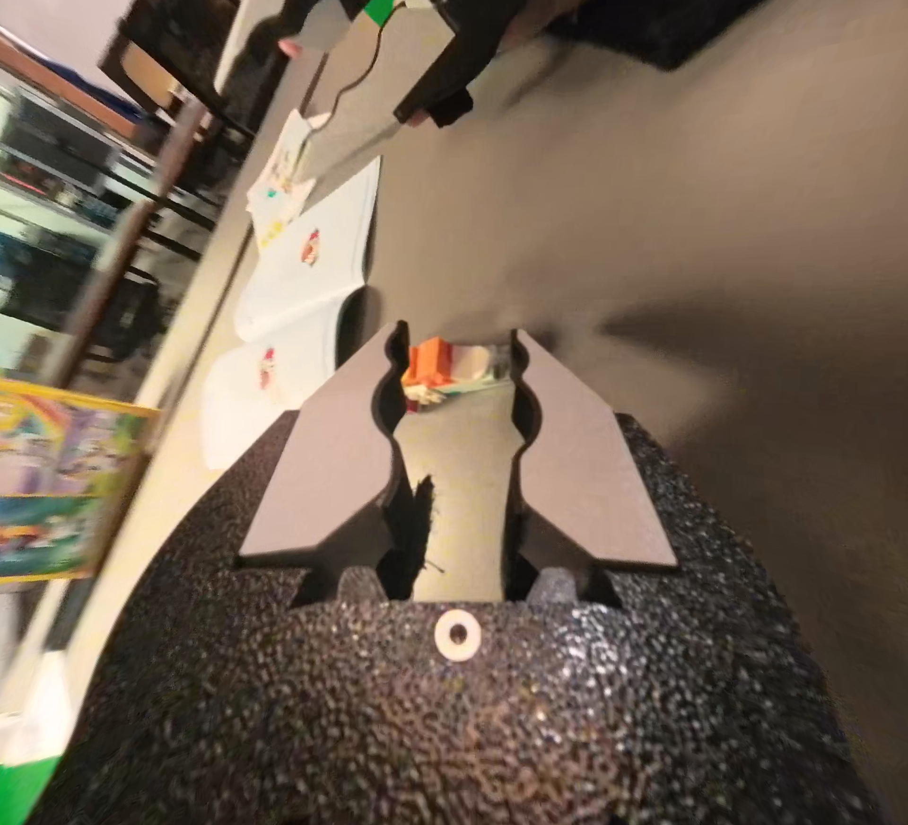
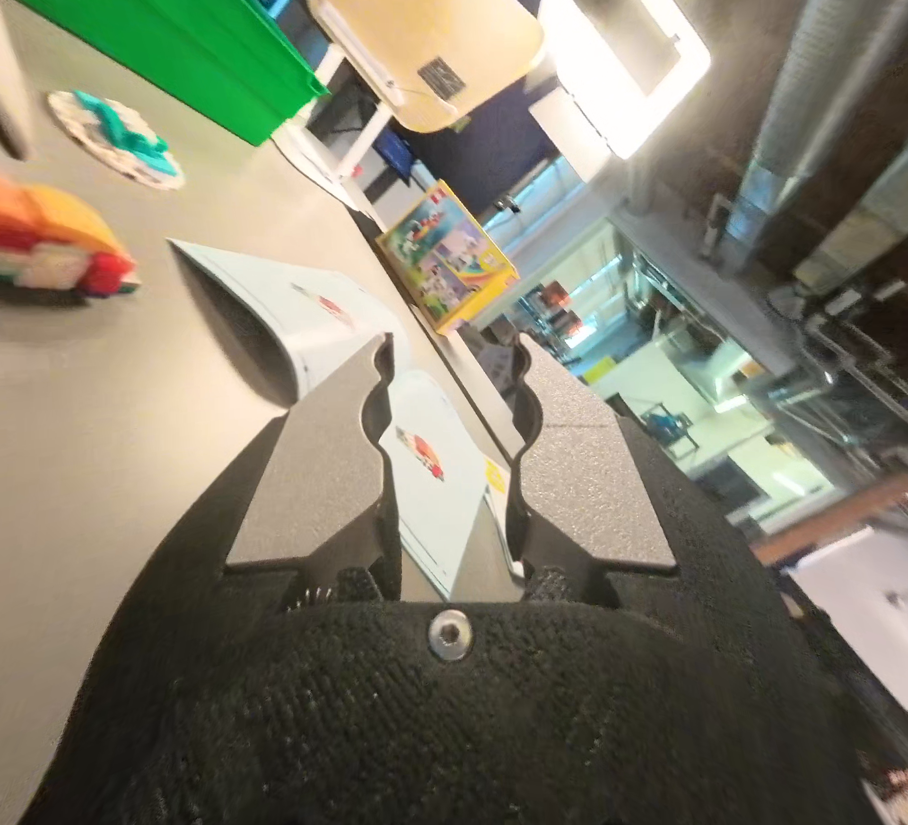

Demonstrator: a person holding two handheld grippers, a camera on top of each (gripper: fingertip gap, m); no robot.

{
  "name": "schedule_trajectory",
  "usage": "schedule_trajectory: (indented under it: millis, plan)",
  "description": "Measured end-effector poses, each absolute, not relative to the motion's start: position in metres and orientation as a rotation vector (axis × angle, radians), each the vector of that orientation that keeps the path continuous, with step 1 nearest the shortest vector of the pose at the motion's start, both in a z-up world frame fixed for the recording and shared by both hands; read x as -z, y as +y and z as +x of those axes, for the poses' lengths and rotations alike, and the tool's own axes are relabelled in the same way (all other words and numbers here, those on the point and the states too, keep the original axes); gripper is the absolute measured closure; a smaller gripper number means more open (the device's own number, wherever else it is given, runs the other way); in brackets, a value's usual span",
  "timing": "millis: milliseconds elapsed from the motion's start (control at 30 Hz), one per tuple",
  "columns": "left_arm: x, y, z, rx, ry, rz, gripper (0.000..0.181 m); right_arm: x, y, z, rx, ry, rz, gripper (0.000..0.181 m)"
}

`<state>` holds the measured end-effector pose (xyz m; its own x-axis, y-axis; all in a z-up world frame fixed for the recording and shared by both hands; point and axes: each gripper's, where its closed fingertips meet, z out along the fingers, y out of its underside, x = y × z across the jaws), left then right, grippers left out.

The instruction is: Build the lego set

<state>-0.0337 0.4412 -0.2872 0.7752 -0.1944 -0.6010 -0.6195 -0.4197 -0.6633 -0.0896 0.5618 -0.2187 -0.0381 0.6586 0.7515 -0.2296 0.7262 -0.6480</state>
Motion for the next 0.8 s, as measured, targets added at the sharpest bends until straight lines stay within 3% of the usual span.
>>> schedule_trajectory:
  millis: [100, 233, 500, 600, 800]
  plan:
    - [0.282, 0.438, -0.028, -0.351, 0.464, -1.977, 0.125, 0.214, 0.576, -0.089, -0.72, -1.392, -0.457, 0.135]
    - [0.247, 0.423, -0.045, -0.163, 0.151, -1.856, 0.121, 0.204, 0.596, -0.081, -0.678, -1.299, -0.56, 0.137]
    - [0.293, 0.421, -0.027, 0.298, 0.021, -2.115, 0.123, 0.199, 0.617, -0.074, -0.598, -1.192, -0.703, 0.142]
    - [0.293, 0.439, -0.017, 0.338, 0.035, -2.097, 0.123, 0.199, 0.617, -0.076, -0.587, -1.176, -0.723, 0.153]
    - [0.258, 0.472, 0.014, 0.348, 0.235, -1.967, 0.124, 0.203, 0.625, -0.085, -0.624, -1.152, -0.833, 0.154]
